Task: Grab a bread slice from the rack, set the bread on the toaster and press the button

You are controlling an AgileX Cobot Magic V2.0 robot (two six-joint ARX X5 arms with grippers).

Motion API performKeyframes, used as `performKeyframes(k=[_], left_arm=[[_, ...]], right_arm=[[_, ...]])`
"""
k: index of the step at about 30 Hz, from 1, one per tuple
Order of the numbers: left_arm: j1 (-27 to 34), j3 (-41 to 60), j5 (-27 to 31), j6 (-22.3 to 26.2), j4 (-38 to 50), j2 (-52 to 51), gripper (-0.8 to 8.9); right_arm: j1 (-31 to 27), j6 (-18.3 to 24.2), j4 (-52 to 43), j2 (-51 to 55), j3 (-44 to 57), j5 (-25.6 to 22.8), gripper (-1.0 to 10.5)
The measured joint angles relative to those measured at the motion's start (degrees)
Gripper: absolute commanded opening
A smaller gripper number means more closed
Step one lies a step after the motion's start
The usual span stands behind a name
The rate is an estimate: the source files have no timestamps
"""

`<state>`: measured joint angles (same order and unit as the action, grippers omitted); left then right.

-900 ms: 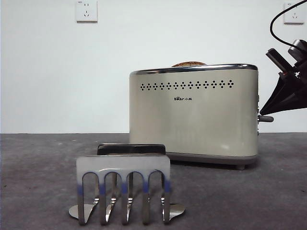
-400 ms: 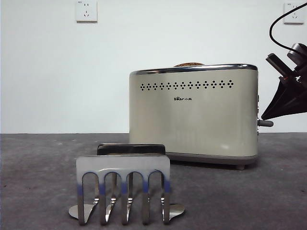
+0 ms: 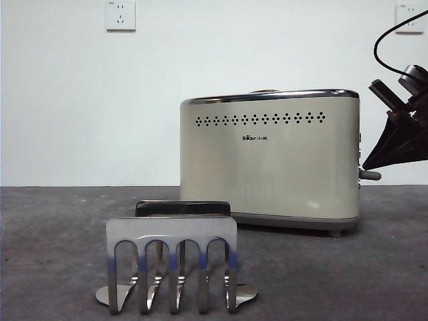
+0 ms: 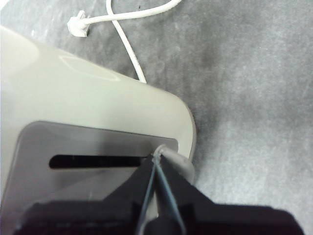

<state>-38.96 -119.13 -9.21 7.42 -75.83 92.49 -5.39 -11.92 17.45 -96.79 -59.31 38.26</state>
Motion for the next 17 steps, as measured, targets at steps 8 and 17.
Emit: performKeyframes(k=[8, 17], left_arm=[[0.0, 0.0, 0.0, 0.0, 0.0, 0.0, -0.08], [0.0, 0.0, 0.0, 0.0, 0.0, 0.0, -0.08]], right_arm=[[0.0, 0.4, 0.3, 0.0, -0.3, 0.1, -0.1], [0.1, 0.4, 1.8, 0.4, -0.9, -0.8, -0.1]])
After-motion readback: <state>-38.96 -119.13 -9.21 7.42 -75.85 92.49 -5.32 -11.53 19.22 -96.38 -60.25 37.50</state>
